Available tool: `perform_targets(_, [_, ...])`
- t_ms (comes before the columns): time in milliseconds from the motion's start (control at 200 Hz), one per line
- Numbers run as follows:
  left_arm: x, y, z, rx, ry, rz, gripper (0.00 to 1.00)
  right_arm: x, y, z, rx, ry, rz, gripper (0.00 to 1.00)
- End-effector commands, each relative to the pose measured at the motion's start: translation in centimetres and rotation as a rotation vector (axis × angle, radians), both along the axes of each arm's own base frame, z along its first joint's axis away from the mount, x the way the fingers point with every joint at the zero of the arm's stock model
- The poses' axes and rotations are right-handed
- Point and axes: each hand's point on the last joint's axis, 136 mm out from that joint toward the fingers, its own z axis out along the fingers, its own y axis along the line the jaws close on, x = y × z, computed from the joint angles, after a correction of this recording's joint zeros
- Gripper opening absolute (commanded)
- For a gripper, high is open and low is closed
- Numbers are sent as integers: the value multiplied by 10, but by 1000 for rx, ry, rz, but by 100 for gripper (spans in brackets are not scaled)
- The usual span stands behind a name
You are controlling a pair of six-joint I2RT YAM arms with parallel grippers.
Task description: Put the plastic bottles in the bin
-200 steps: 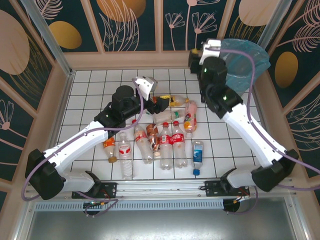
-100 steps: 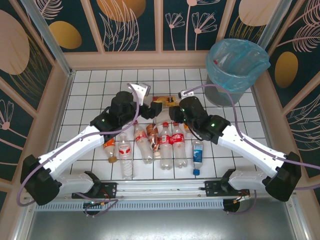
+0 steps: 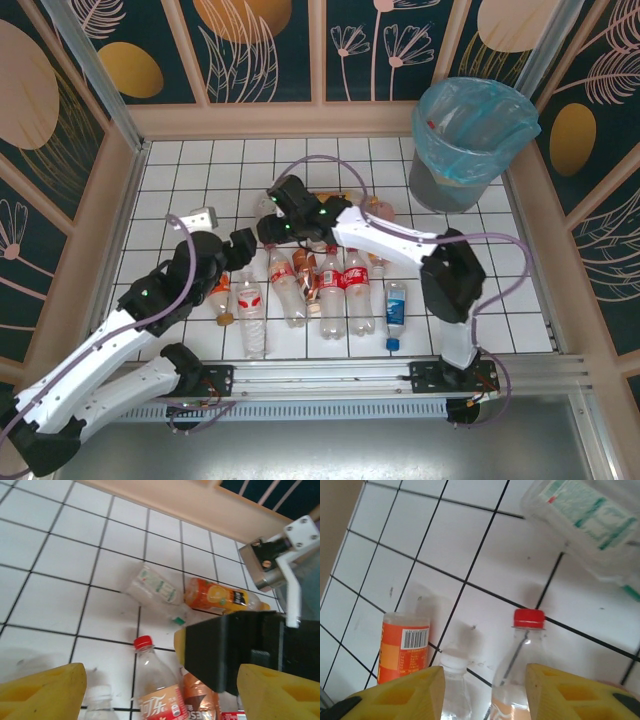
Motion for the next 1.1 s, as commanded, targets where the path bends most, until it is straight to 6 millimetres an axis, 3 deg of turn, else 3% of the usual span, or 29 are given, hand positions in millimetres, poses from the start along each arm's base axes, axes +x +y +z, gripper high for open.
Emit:
perform_targets(0, [-12, 28, 1, -10, 27, 123, 79, -12, 22, -12, -18, 112, 62, 48])
perform_targets(190, [-24, 28, 2, -13, 49, 68, 79, -25, 52, -38, -43, 175, 129, 49])
perform_targets(375, [-33, 23, -16, -33, 110, 37, 80, -32, 60, -66, -69, 246, 134, 51])
perform_targets(736, [-40, 34, -45, -62, 82, 62, 79, -39, 66, -87, -120, 275, 127, 55])
perform_targets(1091, [-38, 37, -34, -38, 51, 60, 79, -44, 73, -99, -171, 282, 143, 57])
